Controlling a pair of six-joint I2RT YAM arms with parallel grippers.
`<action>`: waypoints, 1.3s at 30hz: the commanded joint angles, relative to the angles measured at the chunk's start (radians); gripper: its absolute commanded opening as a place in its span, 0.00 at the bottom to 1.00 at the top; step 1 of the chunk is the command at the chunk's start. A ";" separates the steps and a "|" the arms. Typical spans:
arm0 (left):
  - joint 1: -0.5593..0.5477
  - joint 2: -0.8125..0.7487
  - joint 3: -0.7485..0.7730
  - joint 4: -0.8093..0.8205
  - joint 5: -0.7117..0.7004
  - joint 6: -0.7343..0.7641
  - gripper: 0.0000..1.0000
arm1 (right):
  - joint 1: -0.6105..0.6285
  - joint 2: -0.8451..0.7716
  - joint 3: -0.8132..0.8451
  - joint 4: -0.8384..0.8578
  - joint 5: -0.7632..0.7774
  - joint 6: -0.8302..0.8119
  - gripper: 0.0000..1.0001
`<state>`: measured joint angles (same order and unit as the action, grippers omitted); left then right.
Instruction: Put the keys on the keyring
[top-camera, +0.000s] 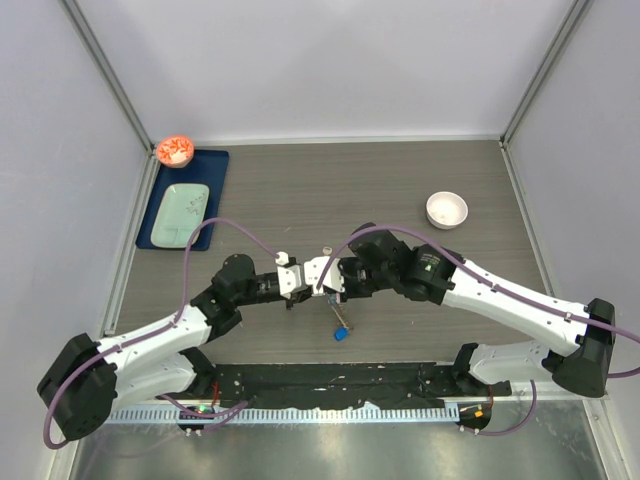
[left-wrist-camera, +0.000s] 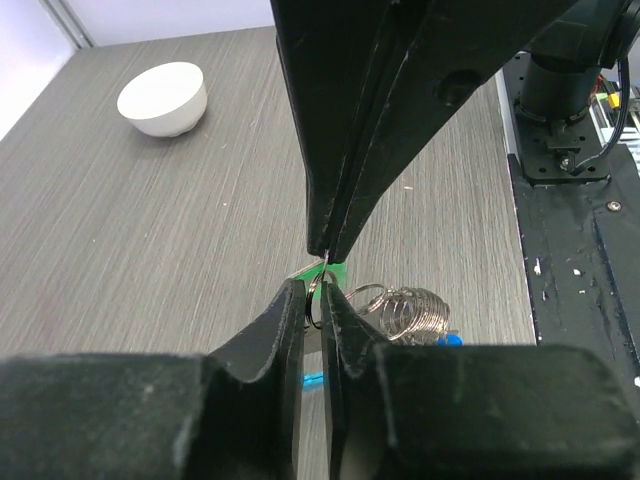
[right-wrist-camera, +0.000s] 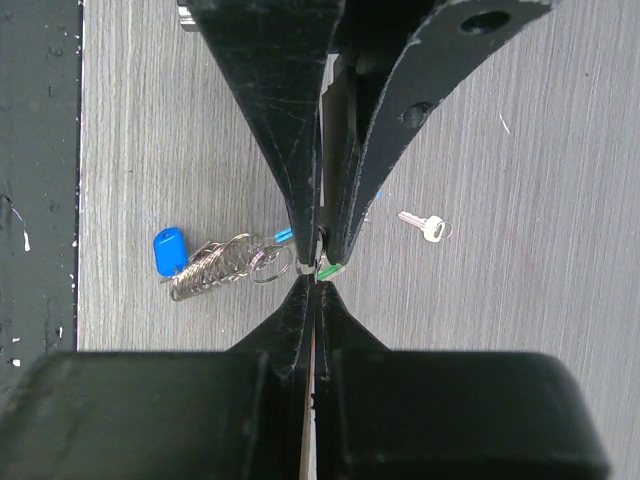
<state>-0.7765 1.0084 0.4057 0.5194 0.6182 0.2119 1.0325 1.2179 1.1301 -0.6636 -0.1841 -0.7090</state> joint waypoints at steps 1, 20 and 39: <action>0.005 -0.019 0.033 -0.019 0.009 0.003 0.13 | 0.006 -0.032 0.045 0.010 0.026 -0.006 0.01; 0.006 -0.089 -0.010 0.050 -0.163 -0.192 0.00 | 0.008 -0.106 -0.064 0.002 0.057 0.069 0.01; 0.003 -0.025 -0.094 0.402 -0.262 -0.479 0.00 | 0.029 -0.158 -0.300 0.392 0.067 0.195 0.01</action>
<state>-0.7849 0.9745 0.3115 0.6956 0.4397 -0.1913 1.0443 1.0817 0.8581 -0.3557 -0.1211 -0.5659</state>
